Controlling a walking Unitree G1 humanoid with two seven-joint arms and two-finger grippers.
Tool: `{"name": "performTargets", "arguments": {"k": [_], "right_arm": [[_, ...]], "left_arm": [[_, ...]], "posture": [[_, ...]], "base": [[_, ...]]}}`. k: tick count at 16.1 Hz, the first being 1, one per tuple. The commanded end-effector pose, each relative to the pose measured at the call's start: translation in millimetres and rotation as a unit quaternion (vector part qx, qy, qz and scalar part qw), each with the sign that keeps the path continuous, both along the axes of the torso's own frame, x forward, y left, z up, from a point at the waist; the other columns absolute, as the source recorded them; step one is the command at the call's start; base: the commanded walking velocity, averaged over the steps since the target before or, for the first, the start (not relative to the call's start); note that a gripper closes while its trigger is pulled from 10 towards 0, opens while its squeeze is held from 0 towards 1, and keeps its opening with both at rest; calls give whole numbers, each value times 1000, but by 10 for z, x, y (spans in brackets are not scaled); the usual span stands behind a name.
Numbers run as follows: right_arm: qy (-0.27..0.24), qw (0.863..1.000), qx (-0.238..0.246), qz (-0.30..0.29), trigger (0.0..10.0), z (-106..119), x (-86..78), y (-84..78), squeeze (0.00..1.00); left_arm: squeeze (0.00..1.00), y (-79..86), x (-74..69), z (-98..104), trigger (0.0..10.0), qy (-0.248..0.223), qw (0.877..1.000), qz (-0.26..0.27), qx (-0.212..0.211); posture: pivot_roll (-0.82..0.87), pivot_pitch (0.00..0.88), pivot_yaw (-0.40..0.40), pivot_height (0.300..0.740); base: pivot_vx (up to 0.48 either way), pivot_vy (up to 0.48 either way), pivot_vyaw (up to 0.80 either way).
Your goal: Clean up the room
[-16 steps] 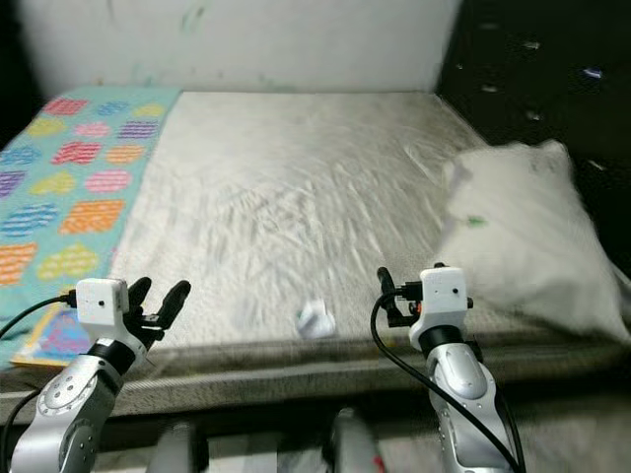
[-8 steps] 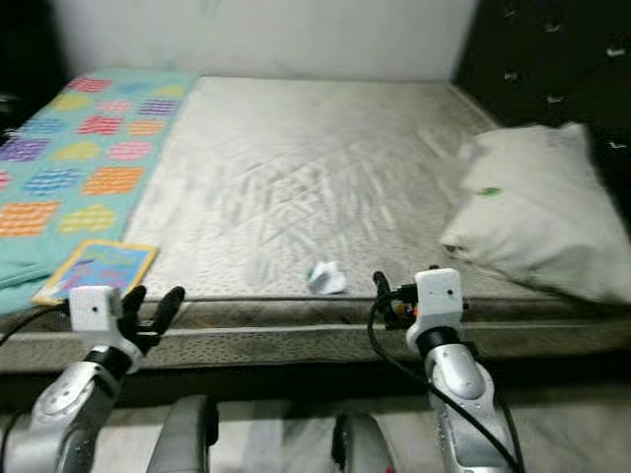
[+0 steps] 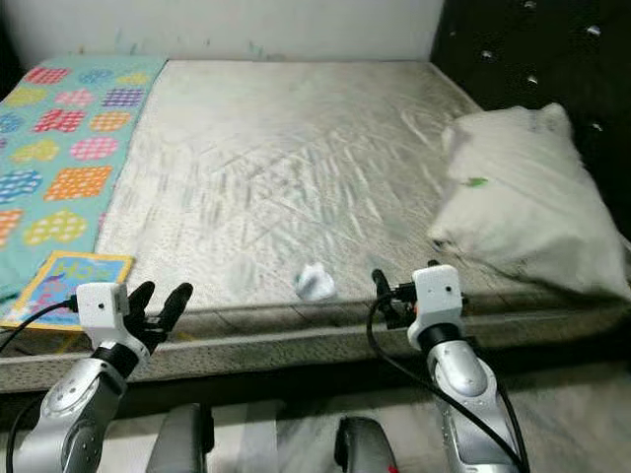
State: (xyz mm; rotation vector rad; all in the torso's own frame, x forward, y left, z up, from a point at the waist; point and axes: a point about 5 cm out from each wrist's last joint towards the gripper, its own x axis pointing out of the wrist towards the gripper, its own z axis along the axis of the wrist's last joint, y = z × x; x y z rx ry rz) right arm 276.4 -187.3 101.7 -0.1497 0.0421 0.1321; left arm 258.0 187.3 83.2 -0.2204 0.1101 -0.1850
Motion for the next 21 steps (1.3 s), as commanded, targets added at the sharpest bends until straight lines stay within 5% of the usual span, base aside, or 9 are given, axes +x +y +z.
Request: {"name": "performTargets", "arguments": {"k": [1, 10, 16, 21], "right_arm": [[-13, 1000, -3, 5, 10000, 69, 33, 20, 0], [-10, 1000, -8, 4, 10000, 50, 32, -5, 0], [-11, 1000, -16, 11, 10000, 86, 92, -7, 0], [79, 996, -20, 36, 10000, -86, 216, 66, 0]], "left_arm": [[0, -19, 12, 39, 10000, -6, 1000, -9, -2], [0, -16, 17, 34, 10000, 0, 1000, -11, 1], [0, -6, -3, 31, 10000, 3, 1000, -19, 17], [0, 66, -107, -19, 10000, 20, 999, -13, 34]], "posture": [[-49, 29, -41, 582], [-51, 43, -41, 582], [-31, 45, -53, 582], [1, 70, -76, 582]], "base": [[337, 0, 0], [251, 0, 0], [0, 0, 725], [0, 0, 0]]}}
